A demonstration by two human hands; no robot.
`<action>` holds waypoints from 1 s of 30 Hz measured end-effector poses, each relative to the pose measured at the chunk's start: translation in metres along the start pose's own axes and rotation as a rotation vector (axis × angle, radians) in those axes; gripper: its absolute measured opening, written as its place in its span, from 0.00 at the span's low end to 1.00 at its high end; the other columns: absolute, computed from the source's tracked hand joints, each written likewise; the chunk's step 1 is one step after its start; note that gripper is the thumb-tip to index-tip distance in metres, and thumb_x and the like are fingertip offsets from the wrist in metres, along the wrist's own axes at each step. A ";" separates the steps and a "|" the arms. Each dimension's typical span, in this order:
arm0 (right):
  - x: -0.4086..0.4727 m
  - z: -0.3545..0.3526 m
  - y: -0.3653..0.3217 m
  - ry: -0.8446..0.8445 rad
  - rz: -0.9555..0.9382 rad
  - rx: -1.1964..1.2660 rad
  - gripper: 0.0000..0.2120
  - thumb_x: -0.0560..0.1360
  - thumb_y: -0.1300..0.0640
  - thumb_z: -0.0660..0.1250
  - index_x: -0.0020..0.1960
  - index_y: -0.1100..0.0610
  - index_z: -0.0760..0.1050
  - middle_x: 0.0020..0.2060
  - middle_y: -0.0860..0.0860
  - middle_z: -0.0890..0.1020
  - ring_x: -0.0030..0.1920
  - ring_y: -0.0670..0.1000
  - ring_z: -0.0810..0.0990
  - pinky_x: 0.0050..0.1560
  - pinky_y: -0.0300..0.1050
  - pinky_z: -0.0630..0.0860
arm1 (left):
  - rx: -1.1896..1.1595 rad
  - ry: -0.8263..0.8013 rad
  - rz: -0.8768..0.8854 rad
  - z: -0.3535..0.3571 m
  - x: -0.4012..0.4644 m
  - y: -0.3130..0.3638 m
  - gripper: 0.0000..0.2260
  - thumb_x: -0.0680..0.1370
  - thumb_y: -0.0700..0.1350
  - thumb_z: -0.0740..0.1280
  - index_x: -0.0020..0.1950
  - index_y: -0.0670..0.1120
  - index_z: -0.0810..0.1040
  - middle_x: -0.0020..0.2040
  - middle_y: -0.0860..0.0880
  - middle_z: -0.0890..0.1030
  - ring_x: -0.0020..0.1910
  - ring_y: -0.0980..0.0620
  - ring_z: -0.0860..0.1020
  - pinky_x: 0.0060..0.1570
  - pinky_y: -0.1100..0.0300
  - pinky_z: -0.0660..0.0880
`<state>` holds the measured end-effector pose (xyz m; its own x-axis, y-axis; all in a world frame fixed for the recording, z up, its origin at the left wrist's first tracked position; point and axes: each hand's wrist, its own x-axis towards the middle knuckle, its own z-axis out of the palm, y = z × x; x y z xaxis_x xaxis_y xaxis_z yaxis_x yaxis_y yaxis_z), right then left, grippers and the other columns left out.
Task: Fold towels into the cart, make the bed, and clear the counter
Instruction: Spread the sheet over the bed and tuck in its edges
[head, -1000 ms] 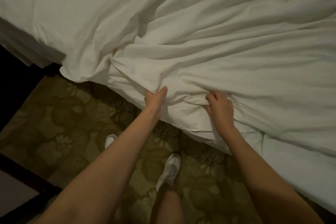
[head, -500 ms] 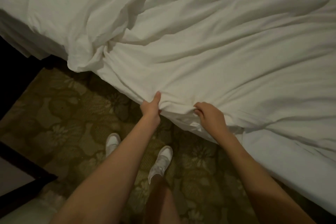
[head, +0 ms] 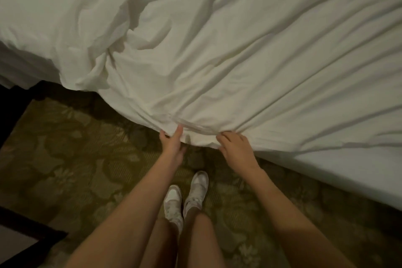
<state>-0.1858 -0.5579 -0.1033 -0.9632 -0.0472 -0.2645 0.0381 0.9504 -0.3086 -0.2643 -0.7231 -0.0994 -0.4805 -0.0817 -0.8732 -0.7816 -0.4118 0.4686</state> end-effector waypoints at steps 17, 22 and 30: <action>-0.177 -0.082 0.224 0.225 0.544 0.066 0.20 0.78 0.60 0.64 0.69 0.59 0.69 0.69 0.58 0.70 0.70 0.58 0.67 0.69 0.55 0.62 | 0.504 -0.491 -0.263 0.214 -0.126 -0.196 0.12 0.81 0.37 0.60 0.64 0.41 0.71 0.51 0.47 0.76 0.51 0.52 0.75 0.45 0.60 0.72; -0.215 -0.097 0.334 0.202 0.607 0.067 0.22 0.80 0.56 0.60 0.73 0.56 0.64 0.73 0.55 0.65 0.73 0.55 0.61 0.72 0.51 0.56 | 0.507 -0.607 -0.280 0.297 -0.150 -0.272 0.09 0.82 0.35 0.55 0.46 0.42 0.72 0.37 0.47 0.76 0.35 0.55 0.76 0.38 0.63 0.73; -0.260 -0.115 0.469 0.292 0.585 0.030 0.21 0.72 0.63 0.71 0.65 0.60 0.74 0.64 0.59 0.75 0.65 0.62 0.72 0.63 0.60 0.68 | 0.206 -0.561 -0.161 0.391 -0.173 -0.347 0.13 0.81 0.34 0.53 0.62 0.48 0.62 0.49 0.43 0.76 0.47 0.48 0.76 0.46 0.55 0.75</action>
<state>0.0519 -0.0648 -0.0739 -0.8138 0.5642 -0.1391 0.5810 0.7848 -0.2157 -0.0657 -0.2114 -0.0580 -0.4428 0.4793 -0.7578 -0.8954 -0.1912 0.4022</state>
